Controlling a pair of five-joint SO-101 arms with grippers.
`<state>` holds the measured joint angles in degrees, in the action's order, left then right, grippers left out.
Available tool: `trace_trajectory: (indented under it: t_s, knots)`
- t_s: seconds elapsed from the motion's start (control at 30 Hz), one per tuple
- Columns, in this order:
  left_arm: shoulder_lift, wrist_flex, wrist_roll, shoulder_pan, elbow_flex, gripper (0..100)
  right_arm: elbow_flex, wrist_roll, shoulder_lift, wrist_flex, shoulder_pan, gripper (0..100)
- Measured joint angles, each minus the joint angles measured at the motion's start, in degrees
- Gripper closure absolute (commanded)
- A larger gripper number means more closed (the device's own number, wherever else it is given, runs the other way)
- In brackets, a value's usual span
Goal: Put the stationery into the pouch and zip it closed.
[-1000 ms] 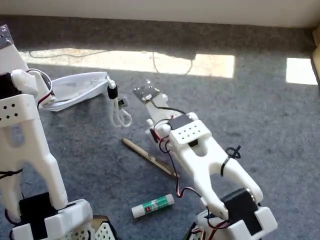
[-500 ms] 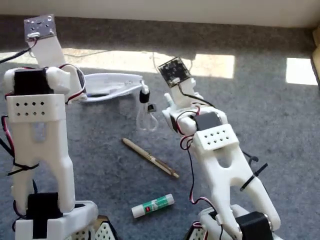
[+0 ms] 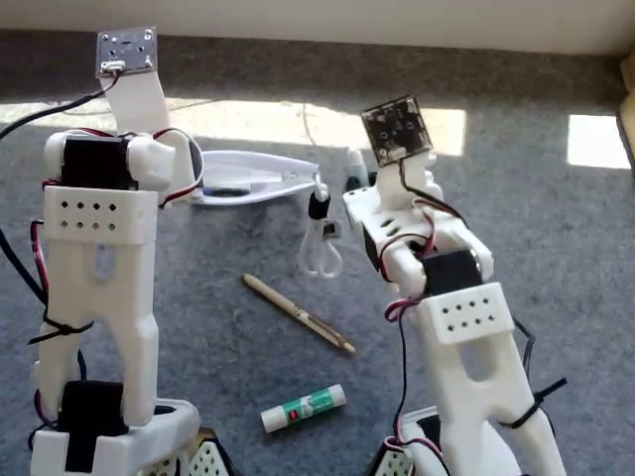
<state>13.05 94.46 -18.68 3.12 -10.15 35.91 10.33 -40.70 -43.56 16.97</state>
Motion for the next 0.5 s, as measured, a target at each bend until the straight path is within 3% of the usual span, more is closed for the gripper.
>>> trace_trajectory:
  t_s: [0.2,0.5]
  knots:
    - [0.0,0.0,0.0,-0.3,0.0,99,-0.8,-3.6,-8.4,0.0,1.1,99.4]
    - [0.0,0.0,0.0,-0.4,0.0,99,-8.7,-6.0,-12.7,0.0,12.0,99.4]
